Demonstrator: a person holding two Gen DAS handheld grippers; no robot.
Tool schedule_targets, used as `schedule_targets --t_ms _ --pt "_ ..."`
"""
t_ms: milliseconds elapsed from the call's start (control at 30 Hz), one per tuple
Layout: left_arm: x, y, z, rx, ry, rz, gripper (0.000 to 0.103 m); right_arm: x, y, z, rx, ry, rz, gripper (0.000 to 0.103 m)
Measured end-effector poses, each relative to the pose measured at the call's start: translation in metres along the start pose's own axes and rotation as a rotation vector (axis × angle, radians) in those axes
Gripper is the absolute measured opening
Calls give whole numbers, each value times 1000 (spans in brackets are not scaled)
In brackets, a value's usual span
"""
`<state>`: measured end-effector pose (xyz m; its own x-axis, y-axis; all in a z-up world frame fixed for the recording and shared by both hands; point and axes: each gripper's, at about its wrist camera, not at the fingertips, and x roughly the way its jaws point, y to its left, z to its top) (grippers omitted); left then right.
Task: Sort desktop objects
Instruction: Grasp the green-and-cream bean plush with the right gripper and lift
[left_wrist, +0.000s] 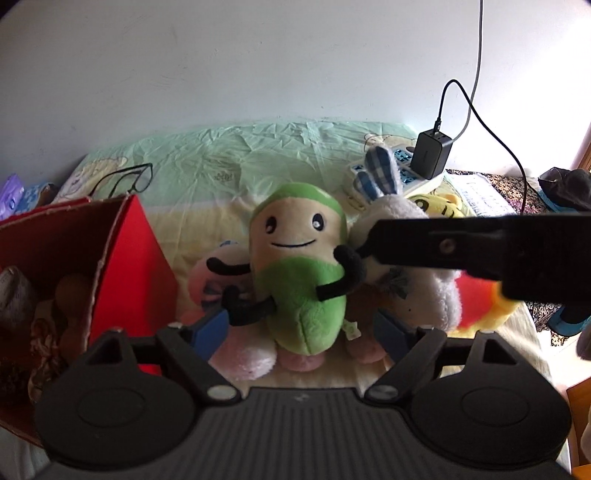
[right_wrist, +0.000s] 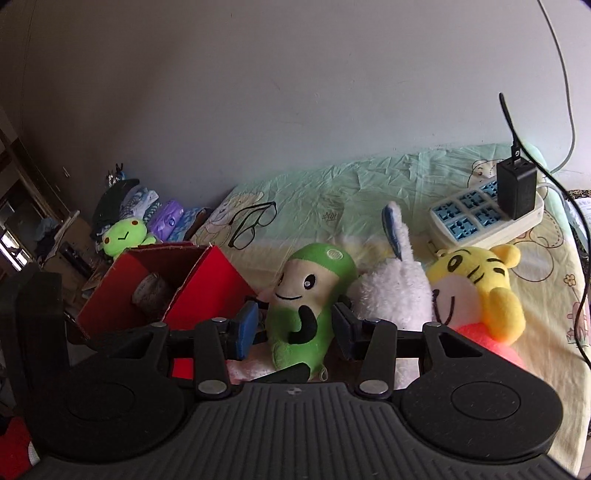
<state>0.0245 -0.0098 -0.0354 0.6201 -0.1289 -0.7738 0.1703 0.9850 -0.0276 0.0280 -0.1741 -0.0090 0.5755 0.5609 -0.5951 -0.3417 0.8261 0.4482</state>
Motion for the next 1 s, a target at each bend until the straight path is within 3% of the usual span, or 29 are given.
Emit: schedule_targets --t_ms 200,333,467,700,1000 --pt "23 3 5 22 17 2 84 38 -22 2 209 120 13 56" --pt "35 8 9 37 18 8 84 51 -27 -1 318 141 35 55" --pt "46 15 13 28 25 -2 80 56 -21 0 302 118 1 49" --pt "48 15 12 34 33 -25 67 57 -21 0 298 116 16 36" --pt "8 13 0 16 -7 -68 66 31 -4 -5 242 89 35 33"
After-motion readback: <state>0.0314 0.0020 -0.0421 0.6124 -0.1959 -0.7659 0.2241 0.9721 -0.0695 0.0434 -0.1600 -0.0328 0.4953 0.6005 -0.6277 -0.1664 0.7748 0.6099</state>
